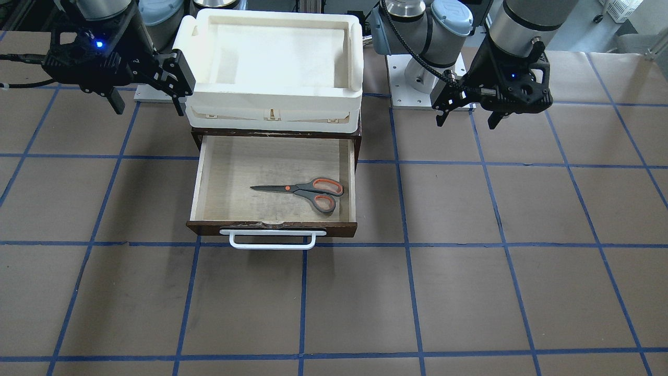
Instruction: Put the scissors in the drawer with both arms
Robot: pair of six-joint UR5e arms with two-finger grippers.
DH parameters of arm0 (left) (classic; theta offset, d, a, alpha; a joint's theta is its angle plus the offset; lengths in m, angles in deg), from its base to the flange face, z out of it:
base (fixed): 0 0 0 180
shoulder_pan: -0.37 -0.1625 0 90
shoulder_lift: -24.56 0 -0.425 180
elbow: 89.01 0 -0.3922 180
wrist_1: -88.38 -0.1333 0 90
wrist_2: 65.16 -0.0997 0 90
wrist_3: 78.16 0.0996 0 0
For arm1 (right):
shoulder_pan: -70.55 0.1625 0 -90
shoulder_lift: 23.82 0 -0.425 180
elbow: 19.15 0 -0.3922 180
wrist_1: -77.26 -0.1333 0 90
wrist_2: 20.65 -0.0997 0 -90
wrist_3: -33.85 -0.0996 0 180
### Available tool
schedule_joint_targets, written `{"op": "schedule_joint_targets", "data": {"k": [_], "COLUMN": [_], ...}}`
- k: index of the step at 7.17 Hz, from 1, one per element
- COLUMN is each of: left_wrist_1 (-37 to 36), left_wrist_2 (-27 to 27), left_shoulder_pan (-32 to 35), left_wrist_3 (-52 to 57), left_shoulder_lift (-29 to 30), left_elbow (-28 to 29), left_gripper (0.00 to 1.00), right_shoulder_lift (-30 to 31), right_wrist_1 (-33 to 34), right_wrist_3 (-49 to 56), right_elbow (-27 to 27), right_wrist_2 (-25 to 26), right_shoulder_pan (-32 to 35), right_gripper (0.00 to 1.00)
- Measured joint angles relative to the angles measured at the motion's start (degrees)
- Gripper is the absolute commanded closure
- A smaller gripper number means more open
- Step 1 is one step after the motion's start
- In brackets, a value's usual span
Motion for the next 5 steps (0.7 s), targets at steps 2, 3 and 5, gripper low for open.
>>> {"op": "schedule_joint_targets", "data": {"k": [2,3,5], "left_wrist_1": [-0.02,-0.02,0.00], "left_wrist_2": [-0.18,-0.33,-0.51], "left_shoulder_pan": [0.00,0.00,0.00], "left_wrist_3": [0.00,0.00,0.00], "left_shoulder_lift": [0.00,0.00,0.00], "left_elbow": [-0.06,-0.07,-0.09], "left_gripper": [0.00,0.00,0.00], "right_shoulder_lift": [-0.01,0.00,0.03], "right_wrist_1": [-0.07,-0.08,-0.08], "right_wrist_3": [-0.02,-0.02,-0.02], "right_elbow": [0.00,0.00,0.00], "right_wrist_2": [0.15,0.29,0.30], "right_shoulder_pan": [0.00,0.00,0.00], "right_gripper": [0.00,0.00,0.00]}}
